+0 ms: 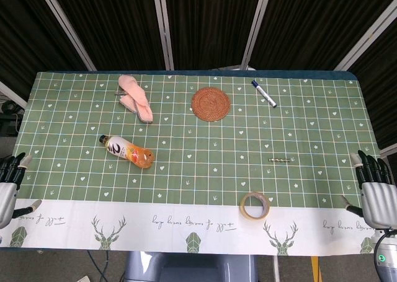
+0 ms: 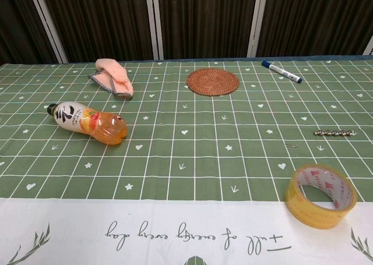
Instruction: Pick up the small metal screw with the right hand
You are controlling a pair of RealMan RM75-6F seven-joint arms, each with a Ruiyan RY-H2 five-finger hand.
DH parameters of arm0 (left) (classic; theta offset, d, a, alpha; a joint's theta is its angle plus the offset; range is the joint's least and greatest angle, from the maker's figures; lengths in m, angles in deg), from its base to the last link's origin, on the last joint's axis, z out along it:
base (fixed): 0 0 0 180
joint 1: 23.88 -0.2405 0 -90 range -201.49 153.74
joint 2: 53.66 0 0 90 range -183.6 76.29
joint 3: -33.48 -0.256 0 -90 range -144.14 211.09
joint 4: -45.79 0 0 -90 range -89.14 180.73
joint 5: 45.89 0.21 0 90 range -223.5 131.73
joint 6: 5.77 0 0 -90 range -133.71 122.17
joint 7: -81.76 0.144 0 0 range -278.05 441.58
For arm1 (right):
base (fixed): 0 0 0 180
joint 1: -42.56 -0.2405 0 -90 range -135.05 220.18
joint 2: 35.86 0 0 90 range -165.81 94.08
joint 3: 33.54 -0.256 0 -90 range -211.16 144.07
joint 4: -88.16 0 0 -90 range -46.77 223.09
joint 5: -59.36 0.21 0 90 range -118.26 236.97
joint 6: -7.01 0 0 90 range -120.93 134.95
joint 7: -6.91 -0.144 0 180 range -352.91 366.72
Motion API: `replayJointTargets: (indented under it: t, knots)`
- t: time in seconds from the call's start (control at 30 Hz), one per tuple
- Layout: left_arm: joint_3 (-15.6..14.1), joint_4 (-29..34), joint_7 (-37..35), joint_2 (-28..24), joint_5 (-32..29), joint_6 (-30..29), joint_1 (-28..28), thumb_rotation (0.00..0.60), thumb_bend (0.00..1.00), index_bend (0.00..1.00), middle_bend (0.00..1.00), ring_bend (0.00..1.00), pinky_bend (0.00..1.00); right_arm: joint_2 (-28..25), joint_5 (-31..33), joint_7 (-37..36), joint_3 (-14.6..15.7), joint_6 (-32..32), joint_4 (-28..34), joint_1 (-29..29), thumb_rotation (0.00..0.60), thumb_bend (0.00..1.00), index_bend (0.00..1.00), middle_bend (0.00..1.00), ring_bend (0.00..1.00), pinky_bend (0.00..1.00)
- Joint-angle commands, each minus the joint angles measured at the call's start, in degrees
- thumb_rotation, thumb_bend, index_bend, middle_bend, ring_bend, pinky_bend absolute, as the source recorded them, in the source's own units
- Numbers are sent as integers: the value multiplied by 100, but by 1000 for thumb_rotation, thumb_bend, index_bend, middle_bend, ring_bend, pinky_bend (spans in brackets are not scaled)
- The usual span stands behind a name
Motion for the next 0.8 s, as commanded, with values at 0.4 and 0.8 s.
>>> replayJointTargets:
  t: [0.4,0.8]
  knots:
    - [-35,90,38,-38,92,-70,-18,600,80,0,0,0,0,94,-113,3,-40,22,10,8,600,98,28,0,0,0]
    - [-17,126,9,-92,74,-101,-30,600,81,0,0,0,0,292,-145,173,-128,156,-60,-109,600,117,136,0,0,0]
